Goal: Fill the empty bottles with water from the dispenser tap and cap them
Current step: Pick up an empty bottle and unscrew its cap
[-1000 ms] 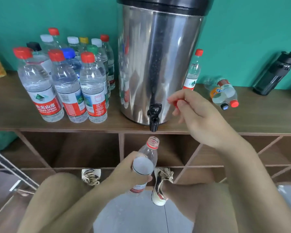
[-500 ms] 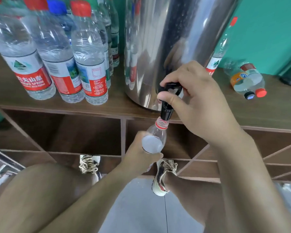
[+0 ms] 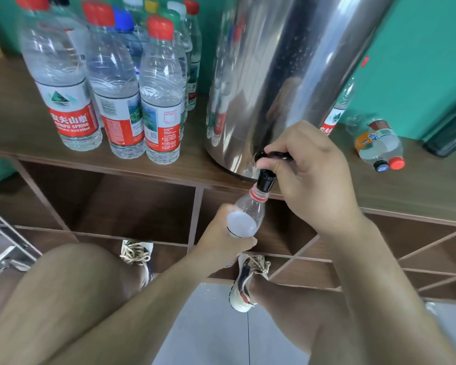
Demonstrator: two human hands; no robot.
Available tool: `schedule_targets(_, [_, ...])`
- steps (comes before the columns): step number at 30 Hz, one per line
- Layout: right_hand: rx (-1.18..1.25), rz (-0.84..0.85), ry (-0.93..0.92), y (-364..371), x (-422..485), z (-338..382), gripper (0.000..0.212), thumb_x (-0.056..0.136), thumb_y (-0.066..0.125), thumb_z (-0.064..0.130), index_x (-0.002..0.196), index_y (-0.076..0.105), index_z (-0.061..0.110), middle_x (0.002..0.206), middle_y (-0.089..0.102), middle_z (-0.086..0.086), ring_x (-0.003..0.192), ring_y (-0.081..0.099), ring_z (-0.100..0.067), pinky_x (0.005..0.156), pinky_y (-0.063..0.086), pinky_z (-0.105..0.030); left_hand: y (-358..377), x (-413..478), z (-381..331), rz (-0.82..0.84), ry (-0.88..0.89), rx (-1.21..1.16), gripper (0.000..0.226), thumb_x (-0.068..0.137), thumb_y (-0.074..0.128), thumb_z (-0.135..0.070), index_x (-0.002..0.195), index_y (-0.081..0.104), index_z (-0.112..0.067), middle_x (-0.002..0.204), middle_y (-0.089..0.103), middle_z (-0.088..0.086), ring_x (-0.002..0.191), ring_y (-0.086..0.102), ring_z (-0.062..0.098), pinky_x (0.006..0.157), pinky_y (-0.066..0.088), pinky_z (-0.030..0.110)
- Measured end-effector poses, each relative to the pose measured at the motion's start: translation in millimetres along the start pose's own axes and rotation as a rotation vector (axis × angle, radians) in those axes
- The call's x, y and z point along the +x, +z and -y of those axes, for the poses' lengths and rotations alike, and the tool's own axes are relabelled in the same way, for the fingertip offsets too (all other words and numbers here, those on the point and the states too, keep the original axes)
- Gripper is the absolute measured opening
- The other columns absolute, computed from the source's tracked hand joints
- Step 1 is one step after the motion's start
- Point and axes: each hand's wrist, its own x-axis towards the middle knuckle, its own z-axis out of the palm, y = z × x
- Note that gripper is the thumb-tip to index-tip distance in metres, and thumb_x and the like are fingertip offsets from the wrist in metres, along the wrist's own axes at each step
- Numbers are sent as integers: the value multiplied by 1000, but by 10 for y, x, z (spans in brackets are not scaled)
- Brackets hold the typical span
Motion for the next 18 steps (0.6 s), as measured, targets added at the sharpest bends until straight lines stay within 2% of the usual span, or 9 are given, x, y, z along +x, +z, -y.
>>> schedule_targets(4, [-80,-138,-66,77,-142,12,10,91,78,2,85,72,-3,84,65,-11,79,58,-29,74,47,-31,-5,16,1,-7,15,6,58,83,83,-17,122,44,-35,111,56,-2,78,59,6,58,52,15])
schedule_targets(7, [-78,-183,-62,128,-214,43,6,89,79,-4,86,73,-3,85,67,-12,80,60,-30,77,49,-30,-14,30,5,-18,25,23,59,81,84,-20,123,45,-34,114,56,-3,95,63,11,65,55,15])
schedule_targets(9, [-65,-200,-48,144,-239,65,8,87,80,-8,86,73,-3,85,67,-11,79,61,-29,77,50,-29,-15,37,26,-18,38,40,60,80,85,-22,123,45,-34,115,56,-5,104,61,12,72,50,17])
schedule_targets(12, [-69,-216,-41,173,-312,77,13,84,79,-14,87,74,-2,86,66,-11,81,60,-27,78,50,-26,-8,51,46,-18,49,49,61,79,86,-22,123,45,-35,114,56,-7,105,60,11,74,48,16])
schedule_targets(14, [-59,-202,-41,204,-407,55,20,81,76,-19,88,74,-1,87,65,-12,81,59,-27,76,51,-29,-2,61,55,-21,62,56,61,79,86,-22,122,45,-35,114,56,-8,105,60,10,75,48,15])
schedule_targets(16, [-53,-204,-43,240,-496,50,18,85,73,-16,91,73,1,91,64,-10,81,58,-27,73,50,-33,3,67,60,-26,75,71,61,79,87,-22,123,45,-34,114,56,-10,105,59,8,73,46,13])
schedule_targets(18, [-38,-223,-33,251,-554,46,7,90,76,-4,92,72,2,100,58,-6,85,57,-20,73,50,-30,12,62,59,-24,79,77,61,80,86,-22,124,45,-34,114,56,-11,105,59,6,71,46,12])
